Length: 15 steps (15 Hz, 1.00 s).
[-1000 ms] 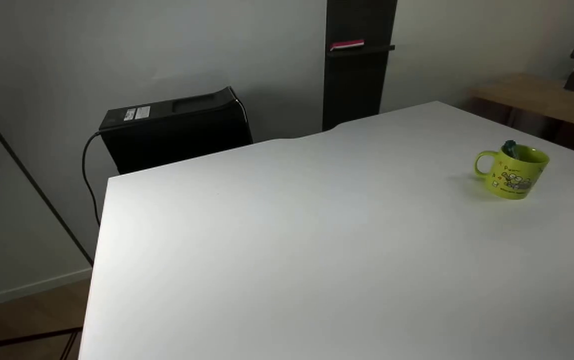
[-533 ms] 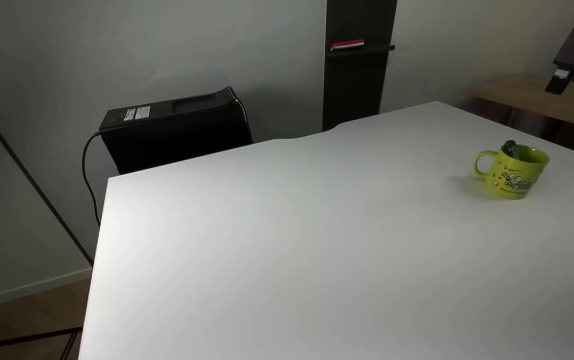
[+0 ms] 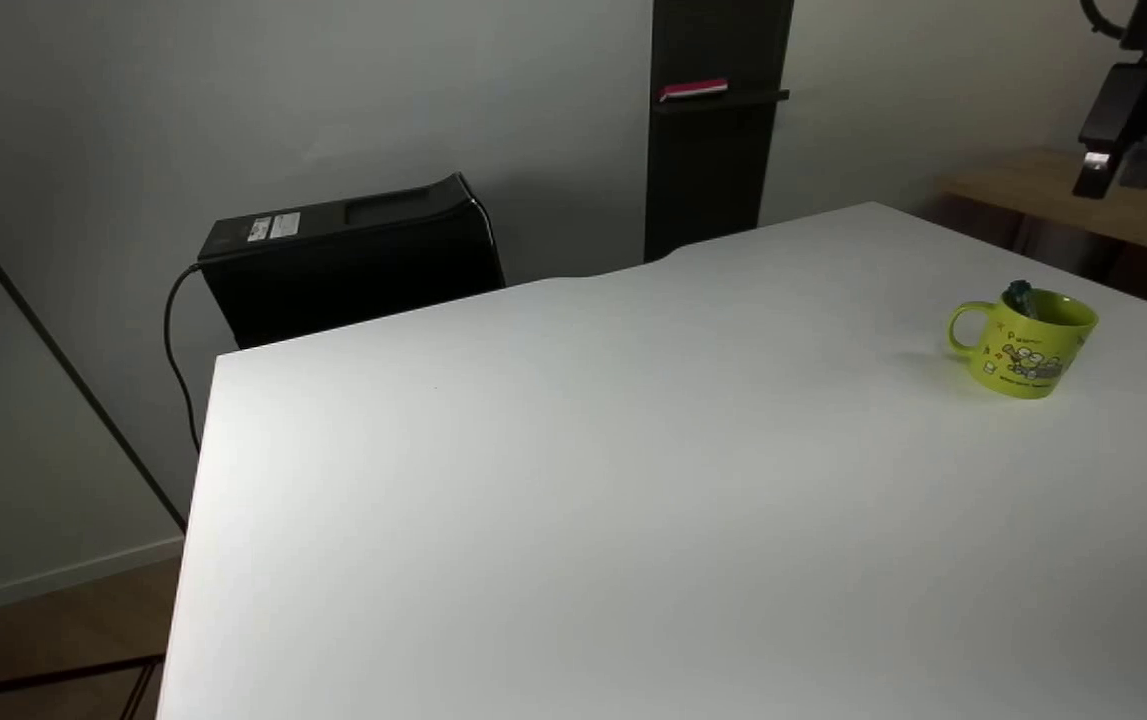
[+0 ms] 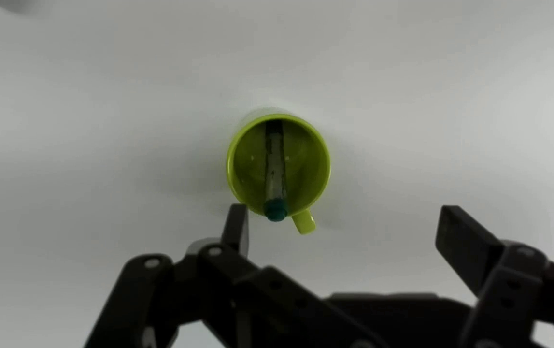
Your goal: Take the marker out of the mug and place it on the table
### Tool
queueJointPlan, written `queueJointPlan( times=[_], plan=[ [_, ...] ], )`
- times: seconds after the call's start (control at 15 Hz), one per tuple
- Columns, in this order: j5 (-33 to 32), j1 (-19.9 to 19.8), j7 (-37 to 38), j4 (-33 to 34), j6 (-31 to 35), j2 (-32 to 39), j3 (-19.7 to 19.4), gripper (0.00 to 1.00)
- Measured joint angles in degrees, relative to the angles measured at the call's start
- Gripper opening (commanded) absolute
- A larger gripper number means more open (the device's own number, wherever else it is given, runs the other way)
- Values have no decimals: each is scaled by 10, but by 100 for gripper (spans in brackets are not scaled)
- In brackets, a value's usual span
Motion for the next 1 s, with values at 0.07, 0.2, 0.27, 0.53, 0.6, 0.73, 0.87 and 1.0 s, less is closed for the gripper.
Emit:
queueJointPlan(
  times=[0.07, 0.2, 0.27, 0.53, 0.6, 0.73, 0.87, 1.0],
  plan=[
    [0, -6, 1, 23, -19, 18, 0, 100],
    [0, -16, 2, 68, -54, 51, 1, 100],
    [0, -20, 3, 89, -70, 66, 2, 100],
    [0, -31, 7, 159, -120, 117, 10, 100],
    [0, -31, 9, 175, -132, 130, 13, 100],
    [-1, -31, 11, 205, -150, 156, 20, 100],
    [-2, -29, 19, 229, -157, 179, 25, 100],
    [-3, -29, 21, 242, -160, 191, 27, 100]
  ],
)
